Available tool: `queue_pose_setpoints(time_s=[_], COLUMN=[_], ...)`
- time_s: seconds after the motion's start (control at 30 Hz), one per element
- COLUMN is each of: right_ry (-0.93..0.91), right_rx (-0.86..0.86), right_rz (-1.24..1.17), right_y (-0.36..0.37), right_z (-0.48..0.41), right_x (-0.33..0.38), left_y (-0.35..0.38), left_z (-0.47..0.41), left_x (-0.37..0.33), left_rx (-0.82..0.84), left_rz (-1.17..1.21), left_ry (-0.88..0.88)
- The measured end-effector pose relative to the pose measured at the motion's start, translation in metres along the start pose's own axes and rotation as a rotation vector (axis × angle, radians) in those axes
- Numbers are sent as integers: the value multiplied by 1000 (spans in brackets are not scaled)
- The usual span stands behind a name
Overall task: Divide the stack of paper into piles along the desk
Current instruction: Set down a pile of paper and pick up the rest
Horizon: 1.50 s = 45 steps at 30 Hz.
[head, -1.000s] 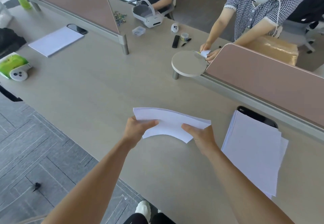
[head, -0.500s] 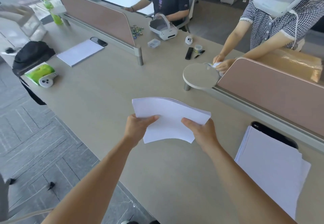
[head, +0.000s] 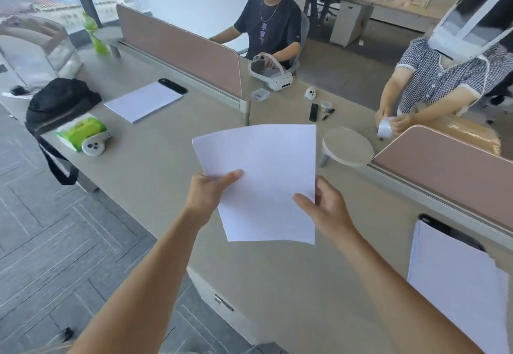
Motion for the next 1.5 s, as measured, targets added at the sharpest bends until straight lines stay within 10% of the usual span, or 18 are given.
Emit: queue_pose_setpoints(time_s=[0.53, 1.03, 1.5], right_ry=[87, 344, 704], right_rx=[-138, -361, -491], right_rz=[118, 67, 77], right_y=[45, 91, 188], right_z=[-21, -131, -304], right_x=[2, -85, -206], left_y=[-35, -80, -110], left_z=[-28, -175, -406], left_x=[27, 87, 148], left_rx=[140, 122, 69], left_rz=[66, -371, -992], left_ry=[-293, -526, -357])
Point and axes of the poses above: each hand's wrist, its own z-axis away from the middle knuckle, its own y-axis out of the palm, x = y × z, the point moved 9 cm from there along -z, towards the middle knuckle, and after that the axes turned 9 degrees about -z, right-handed, at the moved point
